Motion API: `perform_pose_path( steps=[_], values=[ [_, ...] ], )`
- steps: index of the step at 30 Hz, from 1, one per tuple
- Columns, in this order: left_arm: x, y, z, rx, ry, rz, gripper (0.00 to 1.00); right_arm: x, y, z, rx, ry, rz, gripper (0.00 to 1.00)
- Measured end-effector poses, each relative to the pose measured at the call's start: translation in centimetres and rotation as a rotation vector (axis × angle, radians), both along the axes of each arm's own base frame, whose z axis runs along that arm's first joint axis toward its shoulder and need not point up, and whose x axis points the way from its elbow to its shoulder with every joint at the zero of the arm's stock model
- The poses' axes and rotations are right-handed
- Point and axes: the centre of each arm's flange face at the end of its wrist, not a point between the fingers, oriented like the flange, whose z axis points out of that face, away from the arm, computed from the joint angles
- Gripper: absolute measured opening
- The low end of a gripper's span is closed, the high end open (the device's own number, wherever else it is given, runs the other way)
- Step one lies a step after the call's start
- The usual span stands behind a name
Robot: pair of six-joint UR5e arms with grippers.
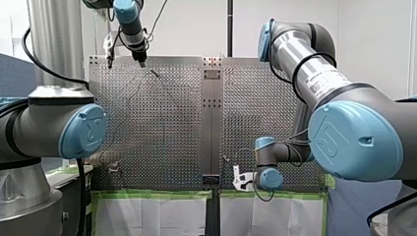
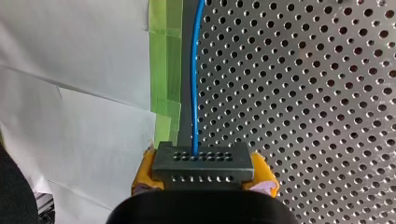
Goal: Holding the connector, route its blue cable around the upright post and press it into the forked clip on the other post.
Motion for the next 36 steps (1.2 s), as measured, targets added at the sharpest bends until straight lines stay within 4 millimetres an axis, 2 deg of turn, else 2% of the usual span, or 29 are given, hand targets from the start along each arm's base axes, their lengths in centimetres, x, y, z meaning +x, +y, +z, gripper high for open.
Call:
perform_pose_path(
  steps=[15, 27, 36],
  values=[
    [-0.1, 0.5, 0.0, 0.014, 0.006, 0.037, 1.0, 0.0, 0.0, 0.0, 0.001, 0.001, 0.0, 0.0],
    [0.2, 0.2, 0.3, 0.009, -0.045, 0.028, 1.0, 0.0, 0.0, 0.0, 0.0, 0.001, 0.0, 0.0],
    [0.3, -0.6, -1.7, -0.035, -0.065, -0.022, 1.0, 0.0, 0.0, 0.0, 0.0, 0.0, 0.0, 0.0]
  ],
)
